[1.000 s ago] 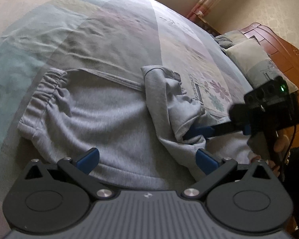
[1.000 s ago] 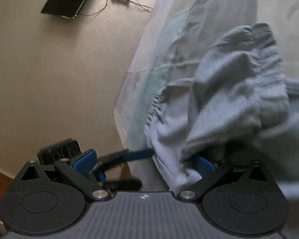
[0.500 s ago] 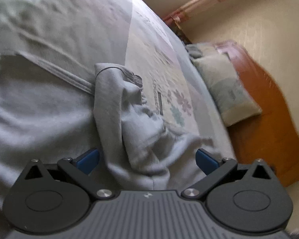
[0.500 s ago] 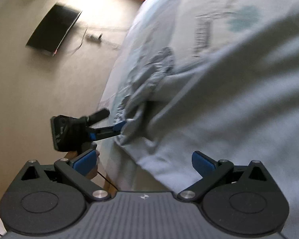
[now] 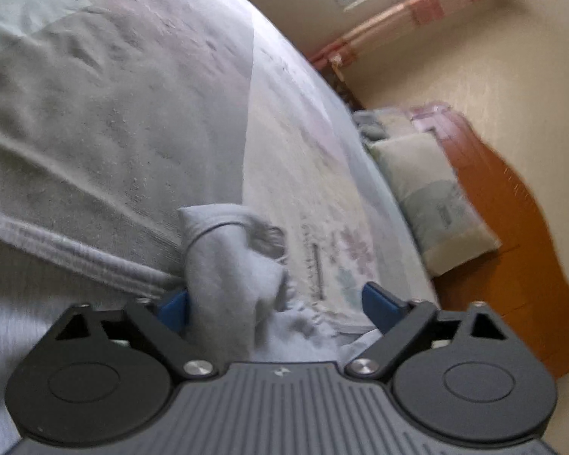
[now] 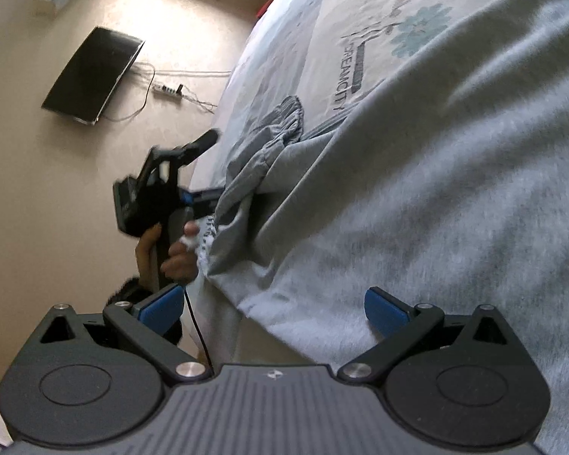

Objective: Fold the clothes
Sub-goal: 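Close the left tool on the sweatpants cuff and lift it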

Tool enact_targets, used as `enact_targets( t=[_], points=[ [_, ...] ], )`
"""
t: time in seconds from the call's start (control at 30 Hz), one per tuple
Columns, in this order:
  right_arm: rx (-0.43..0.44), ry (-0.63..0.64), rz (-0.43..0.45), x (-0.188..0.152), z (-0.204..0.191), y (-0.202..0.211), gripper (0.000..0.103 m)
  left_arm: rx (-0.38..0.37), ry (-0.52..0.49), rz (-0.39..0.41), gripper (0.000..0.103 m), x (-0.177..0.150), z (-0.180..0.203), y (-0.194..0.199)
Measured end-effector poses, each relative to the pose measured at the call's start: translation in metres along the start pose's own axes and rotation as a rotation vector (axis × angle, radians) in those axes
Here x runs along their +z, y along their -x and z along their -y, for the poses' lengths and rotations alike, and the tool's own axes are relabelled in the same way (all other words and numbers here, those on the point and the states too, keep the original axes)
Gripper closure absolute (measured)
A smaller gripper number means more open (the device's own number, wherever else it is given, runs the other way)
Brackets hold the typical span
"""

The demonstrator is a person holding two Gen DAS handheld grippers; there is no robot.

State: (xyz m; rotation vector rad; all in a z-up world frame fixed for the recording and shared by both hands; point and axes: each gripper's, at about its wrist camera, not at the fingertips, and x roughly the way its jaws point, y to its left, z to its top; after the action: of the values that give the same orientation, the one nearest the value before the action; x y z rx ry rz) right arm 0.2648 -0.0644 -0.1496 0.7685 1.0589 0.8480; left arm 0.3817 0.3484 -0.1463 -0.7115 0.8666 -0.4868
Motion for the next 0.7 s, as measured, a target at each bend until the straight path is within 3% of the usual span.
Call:
enact_targets(
  t=[0.07,0.13,0.17,0.3,0.53,0.63,0.7],
  points=[
    [-0.003,0.012,-0.003,-0.002,0.000,0.003,0.000,0.042,-0.046,-0.016,0.039,0.001,0.005,-0.003],
    [-0.007,0.016,-0.003,-0.003,0.001,0.003,0.000,0.099,-0.102,-0.030,0.060,0.001,0.011,-0.004],
    [-0.011,0.021,-0.004,-0.003,0.000,0.002,0.000,0.142,-0.138,-0.036,0.077,0.000,0.015,-0.004],
    [-0.035,0.051,-0.012,-0.006,-0.005,-0.004,0.000,0.234,-0.292,-0.013,0.094,-0.008,0.038,0.002],
    [-0.094,0.100,-0.008,-0.004,-0.016,-0.002,0.000,0.198,-0.358,0.198,0.097,0.000,0.075,0.054],
    [-0.111,0.145,0.002,-0.002,-0.022,0.003,0.000,0.171,-0.366,0.248,0.097,0.001,0.075,0.071],
    [-0.121,0.156,0.010,0.000,-0.024,0.005,0.000,0.203,-0.357,0.237,0.097,-0.004,0.064,0.069]
  ],
)
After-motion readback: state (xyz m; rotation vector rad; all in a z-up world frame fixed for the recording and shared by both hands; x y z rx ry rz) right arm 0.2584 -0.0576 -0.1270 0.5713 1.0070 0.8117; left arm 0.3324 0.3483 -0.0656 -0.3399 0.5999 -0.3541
